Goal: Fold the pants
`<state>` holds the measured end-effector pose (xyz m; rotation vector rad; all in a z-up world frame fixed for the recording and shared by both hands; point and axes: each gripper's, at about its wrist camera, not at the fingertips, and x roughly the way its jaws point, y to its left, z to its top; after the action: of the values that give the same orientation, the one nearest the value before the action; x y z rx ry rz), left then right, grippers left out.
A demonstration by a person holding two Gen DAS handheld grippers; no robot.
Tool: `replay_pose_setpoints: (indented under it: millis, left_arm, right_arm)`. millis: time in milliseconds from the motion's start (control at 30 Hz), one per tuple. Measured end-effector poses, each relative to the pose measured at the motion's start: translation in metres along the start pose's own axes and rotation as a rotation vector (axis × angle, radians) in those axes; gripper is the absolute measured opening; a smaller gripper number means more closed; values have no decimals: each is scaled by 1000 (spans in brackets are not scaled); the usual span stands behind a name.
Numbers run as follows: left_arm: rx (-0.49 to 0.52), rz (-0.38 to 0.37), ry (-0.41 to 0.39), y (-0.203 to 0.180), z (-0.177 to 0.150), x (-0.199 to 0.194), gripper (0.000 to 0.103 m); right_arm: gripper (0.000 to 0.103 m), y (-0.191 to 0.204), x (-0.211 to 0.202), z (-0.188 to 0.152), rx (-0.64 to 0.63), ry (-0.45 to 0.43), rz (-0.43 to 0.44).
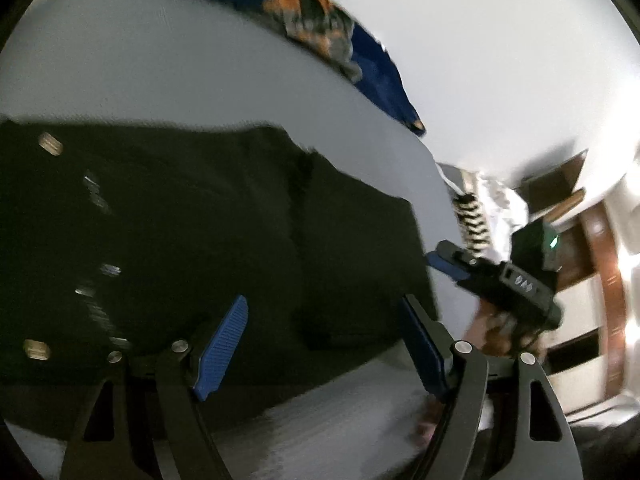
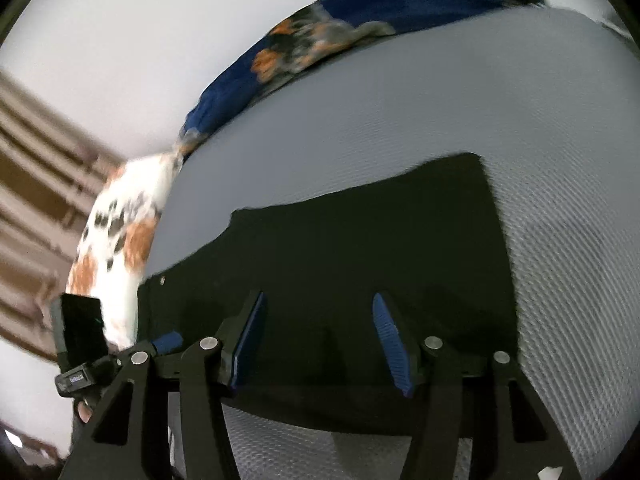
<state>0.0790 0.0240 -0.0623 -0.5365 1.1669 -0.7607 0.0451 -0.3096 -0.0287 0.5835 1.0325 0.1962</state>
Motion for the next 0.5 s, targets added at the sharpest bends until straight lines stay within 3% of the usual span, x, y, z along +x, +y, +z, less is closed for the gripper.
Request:
replay_pose_setpoints:
  millis: [67,233,367,500]
  left_arm:
    - [-54,-45,56,-1,3,17,71]
    - [-103,5,146,0,4,51,68]
    - [-144,-1,187,1,0,67,64]
    - [-178,-87,218,-4,-6,81,64]
  right_arm:
    - [54,-13,-4,-5,50,-23,5]
    - [54,-37,-8,-8,138,-58,33]
    - [55,-44,-13,-9,140,-92,39]
    - [56,-49,-12,-11,123,-94,35]
